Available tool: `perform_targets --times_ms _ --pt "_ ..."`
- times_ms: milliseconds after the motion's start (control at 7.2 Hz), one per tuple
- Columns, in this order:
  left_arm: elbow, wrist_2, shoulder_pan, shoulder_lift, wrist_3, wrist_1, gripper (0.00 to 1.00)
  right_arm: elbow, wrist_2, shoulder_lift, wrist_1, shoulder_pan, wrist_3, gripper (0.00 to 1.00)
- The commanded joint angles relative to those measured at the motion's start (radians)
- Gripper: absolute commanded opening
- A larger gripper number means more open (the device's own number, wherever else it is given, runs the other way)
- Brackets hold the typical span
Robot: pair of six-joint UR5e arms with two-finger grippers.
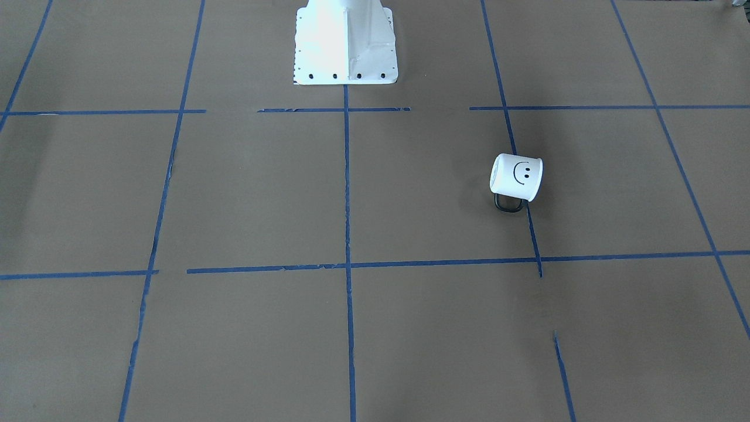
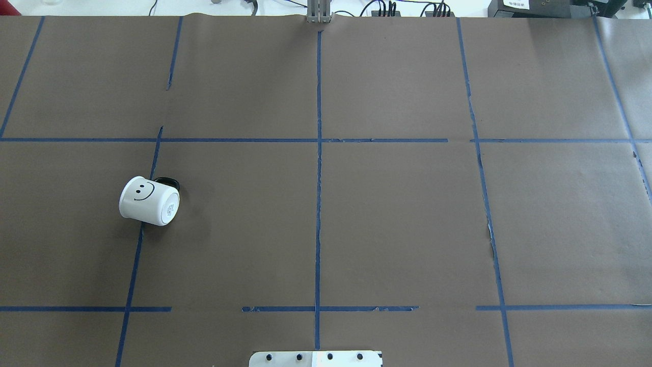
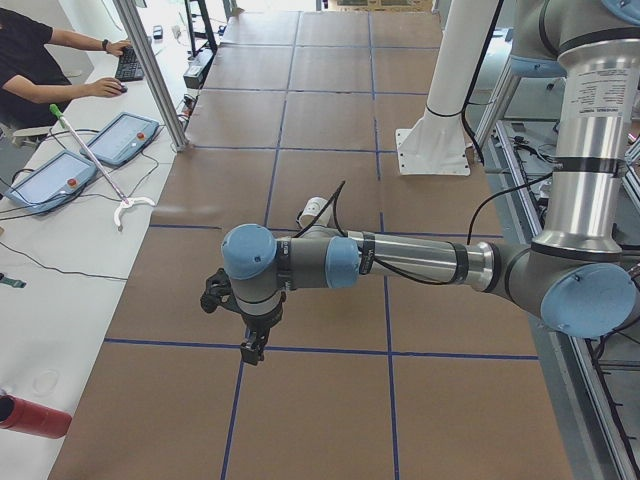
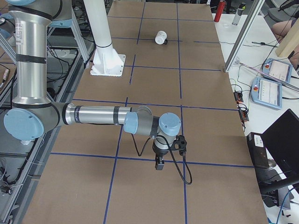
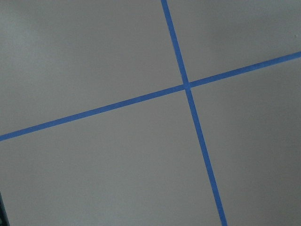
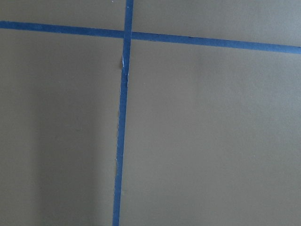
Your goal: Flip mug
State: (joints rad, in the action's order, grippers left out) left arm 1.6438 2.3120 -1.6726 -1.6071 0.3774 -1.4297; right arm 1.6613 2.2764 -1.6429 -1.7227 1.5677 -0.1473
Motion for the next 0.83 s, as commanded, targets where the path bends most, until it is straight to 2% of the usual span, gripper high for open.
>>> perform_targets --times_ms 0,694 --pt "0.002 0.004 -0.001 0.007 0.0 0.0 1.0 0.0 0.0 0.0 0.0 0.0 0.0 1.0" --pt "-0.009 0.015 0.008 -0.01 -0.012 -0.046 1.0 0.0 0.0 0.0 0.0 0.0 0.0 1.0"
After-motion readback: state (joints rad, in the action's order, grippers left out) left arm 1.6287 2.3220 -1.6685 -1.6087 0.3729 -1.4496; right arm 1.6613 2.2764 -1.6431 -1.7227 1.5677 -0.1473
